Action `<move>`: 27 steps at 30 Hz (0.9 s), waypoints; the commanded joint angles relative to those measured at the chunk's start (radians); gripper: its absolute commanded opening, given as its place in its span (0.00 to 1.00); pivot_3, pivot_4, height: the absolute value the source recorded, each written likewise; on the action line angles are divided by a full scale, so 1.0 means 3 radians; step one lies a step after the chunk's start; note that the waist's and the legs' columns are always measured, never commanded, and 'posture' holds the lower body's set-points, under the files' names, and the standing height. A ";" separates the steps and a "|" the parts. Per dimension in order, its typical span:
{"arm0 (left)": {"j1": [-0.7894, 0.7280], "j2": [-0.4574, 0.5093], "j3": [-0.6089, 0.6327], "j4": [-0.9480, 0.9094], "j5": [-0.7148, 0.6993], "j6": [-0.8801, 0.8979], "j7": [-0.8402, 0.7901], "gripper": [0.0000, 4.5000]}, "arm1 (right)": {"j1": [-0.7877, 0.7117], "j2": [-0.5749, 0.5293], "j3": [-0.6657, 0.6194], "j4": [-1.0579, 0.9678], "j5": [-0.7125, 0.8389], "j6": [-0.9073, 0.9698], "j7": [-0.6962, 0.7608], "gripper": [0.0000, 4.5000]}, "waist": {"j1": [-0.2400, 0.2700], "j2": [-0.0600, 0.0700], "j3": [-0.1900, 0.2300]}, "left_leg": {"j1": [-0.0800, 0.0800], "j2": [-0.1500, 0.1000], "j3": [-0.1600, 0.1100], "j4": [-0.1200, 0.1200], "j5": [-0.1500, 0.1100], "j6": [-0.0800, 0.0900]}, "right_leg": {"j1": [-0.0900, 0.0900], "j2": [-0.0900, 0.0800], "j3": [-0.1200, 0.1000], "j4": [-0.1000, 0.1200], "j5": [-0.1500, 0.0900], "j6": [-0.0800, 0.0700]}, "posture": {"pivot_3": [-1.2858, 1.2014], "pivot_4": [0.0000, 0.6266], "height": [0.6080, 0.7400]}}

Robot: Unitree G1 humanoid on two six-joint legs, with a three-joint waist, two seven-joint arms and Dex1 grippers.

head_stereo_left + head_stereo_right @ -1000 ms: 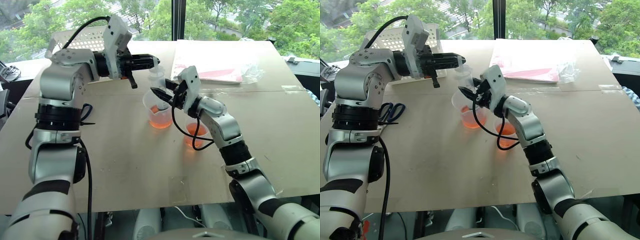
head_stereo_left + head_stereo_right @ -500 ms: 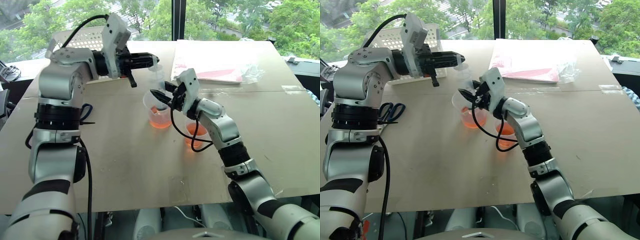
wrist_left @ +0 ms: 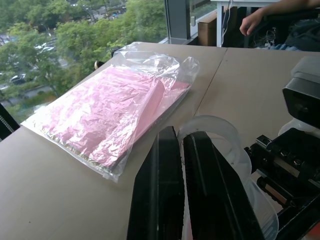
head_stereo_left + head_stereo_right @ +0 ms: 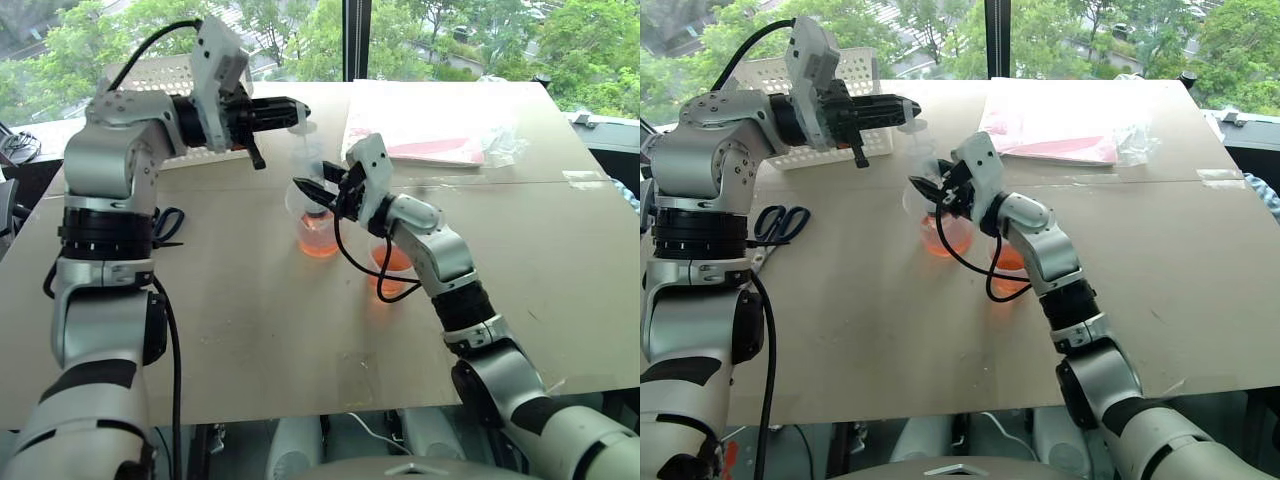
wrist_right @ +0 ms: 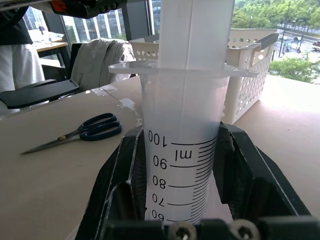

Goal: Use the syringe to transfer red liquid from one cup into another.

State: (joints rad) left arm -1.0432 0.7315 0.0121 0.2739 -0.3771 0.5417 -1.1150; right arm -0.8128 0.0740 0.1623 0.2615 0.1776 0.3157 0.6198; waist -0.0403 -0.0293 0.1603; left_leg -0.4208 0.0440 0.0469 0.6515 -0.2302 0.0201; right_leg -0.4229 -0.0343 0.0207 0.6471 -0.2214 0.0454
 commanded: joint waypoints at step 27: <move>0.0369 -0.0050 0.1755 -0.0924 -0.1827 0.2150 0.1366 0.69 | -0.0769 -0.0221 -0.0822 -0.0506 0.0959 0.0533 -0.0161 0.31 | 0.0000 -0.0003 0.0001 | 0.0002 0.0002 -0.0017 0.0001 0.0000 -0.0001 | 0.0000 -0.0003 -0.0001 0.0004 0.0000 0.0000 | 0.52 0.24 1.00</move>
State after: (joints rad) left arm -0.9336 0.7061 0.5024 0.0473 -0.8607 1.1502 -0.7137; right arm -1.0108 0.0121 -0.0376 0.1893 0.4054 0.4679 0.5870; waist -0.0404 -0.0301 0.1605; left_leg -0.4202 0.0445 0.0412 0.6514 -0.2302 0.0198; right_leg -0.4228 -0.0352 0.0205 0.6484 -0.2213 0.0454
